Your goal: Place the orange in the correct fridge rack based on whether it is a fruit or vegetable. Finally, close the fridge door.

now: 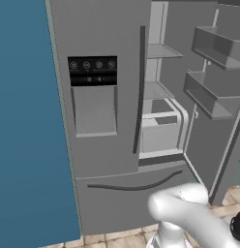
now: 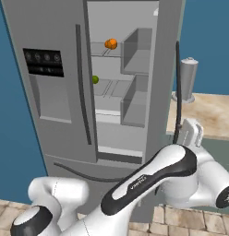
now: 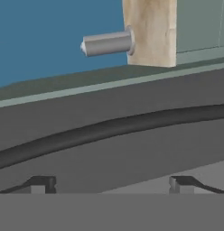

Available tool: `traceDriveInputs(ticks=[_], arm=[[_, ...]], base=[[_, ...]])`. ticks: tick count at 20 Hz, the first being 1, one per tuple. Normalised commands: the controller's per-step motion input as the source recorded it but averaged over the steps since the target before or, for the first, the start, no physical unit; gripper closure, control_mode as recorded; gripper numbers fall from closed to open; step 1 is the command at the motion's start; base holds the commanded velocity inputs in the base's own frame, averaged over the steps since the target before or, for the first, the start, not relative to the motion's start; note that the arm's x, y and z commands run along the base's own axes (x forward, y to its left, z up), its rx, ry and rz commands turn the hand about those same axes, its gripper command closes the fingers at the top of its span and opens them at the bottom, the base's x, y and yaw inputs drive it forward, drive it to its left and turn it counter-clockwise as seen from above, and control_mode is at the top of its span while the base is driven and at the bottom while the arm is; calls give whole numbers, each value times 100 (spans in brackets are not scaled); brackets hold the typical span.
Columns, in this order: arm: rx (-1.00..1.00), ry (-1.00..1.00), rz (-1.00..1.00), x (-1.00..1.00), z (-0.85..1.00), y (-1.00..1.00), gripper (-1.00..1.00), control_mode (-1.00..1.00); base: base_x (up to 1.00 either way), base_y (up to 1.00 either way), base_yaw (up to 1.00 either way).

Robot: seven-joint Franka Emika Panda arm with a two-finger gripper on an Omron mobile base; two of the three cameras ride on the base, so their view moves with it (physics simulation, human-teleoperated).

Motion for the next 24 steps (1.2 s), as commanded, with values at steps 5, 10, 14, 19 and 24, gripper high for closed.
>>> traceDriveInputs(ticks=[5,10,14,19,24], arm=[[19,-6,13,62,-30,-59,-100,-100],[14,-5,16,50,-32,-38,-100,-100],[2,-2,18,45,-38,-2,-100,-100],[-1,0,20,31,-31,57,-100,-100],[-4,-1,20,26,-7,98,-100,-100]], base=[[0,0,0],[0,0,0],[0,0,0],[0,0,0],[0,0,0]])
